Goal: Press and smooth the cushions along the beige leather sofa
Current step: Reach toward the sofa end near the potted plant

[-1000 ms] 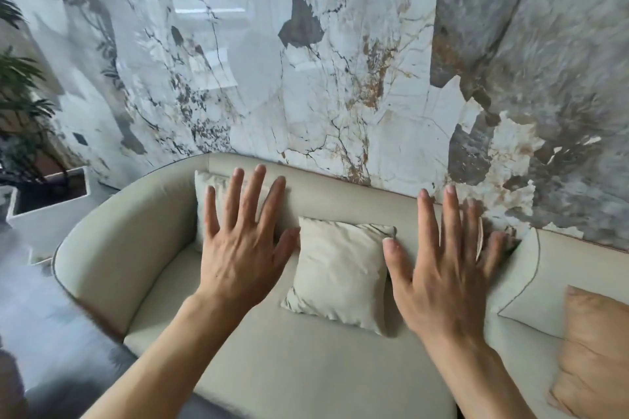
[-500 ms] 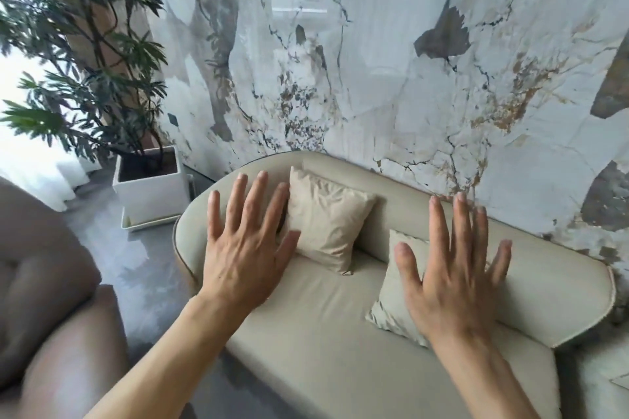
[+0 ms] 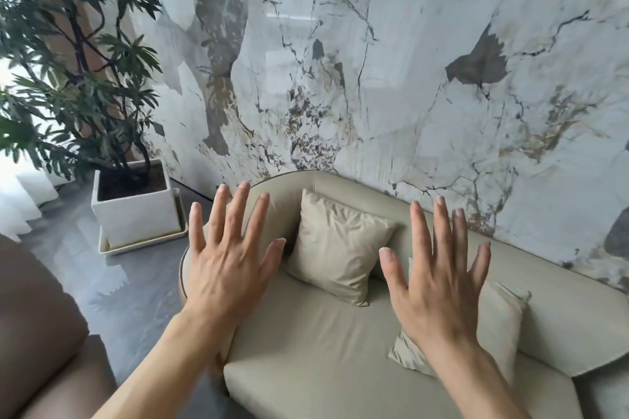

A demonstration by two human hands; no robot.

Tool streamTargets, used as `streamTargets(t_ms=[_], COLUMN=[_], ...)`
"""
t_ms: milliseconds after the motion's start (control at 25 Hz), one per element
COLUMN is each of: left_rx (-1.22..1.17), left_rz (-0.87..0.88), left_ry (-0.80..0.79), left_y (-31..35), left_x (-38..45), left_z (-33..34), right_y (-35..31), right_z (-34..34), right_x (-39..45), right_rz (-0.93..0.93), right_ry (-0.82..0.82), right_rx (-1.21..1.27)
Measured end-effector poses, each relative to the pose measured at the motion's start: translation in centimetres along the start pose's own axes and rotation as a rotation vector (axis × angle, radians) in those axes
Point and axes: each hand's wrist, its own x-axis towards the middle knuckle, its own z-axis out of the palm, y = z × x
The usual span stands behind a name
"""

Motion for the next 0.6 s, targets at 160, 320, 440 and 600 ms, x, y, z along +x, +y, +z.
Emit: streamTargets(t_ms=[160,320,440,600], left_rx=[0.015,0.055,0.083,0.095], left_rz=[-0.018,0.012,0.061,0.115], left_ry=[0.022,0.018,-0.007,-0.063], left_y=[-3.4,-5.7,-6.2,-6.3], left_x=[4.0,9.5,13.2,16.5], left_z=[2.8,5.9,8.8,12.1], right_y=[-2.0,-3.6,-3.7,-3.4], right_z=[4.7,9.3,12.3,15.3], right_x=[4.2,8.7,11.6,13.4], right_rz=[-0.015,0.013,0.053,0.115], right_ry=[0.001,-0.010,-0.030,-0.053], right_rx=[0.009,0.032,0.044,0.033])
